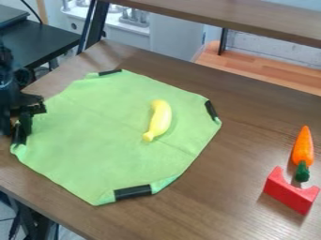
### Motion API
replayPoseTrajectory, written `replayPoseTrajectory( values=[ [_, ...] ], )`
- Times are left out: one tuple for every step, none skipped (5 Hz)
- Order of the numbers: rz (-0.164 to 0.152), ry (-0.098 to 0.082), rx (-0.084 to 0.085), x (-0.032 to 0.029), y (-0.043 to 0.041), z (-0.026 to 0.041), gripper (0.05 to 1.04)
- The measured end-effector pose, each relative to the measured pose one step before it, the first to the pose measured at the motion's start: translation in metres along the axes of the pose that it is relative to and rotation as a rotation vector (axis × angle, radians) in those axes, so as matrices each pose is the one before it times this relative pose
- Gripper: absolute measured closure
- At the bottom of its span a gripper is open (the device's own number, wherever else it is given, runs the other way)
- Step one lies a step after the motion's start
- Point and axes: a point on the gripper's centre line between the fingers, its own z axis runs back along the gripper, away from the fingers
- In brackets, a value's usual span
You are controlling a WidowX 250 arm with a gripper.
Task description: Fold the cloth from bottom left to the top right
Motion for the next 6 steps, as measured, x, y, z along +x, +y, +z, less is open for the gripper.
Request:
replayPoseTrajectory(
  values=[
    [0.0305, 0.0455, -0.0186, -0.00369, -0.01858, 0.01199, 0.906],
    [0.0551, 0.0284, -0.0131, 0.00348, -0.01844, 0.01827, 1.009],
    [0.0740, 0.0202, -0.0066, 0.00034, -0.03662, 0.01710, 1.022],
    [0.0444, -0.0448, -0.0315, -0.00586, -0.05301, 0.01784, 1.024],
    [0.0170, -0.0179, -0.0052, -0.00994, -0.04870, -0.00264, 1.024],
    [0.0282, -0.0151, 0.0012, -0.00579, -0.04647, -0.01314, 1.024]
  ],
)
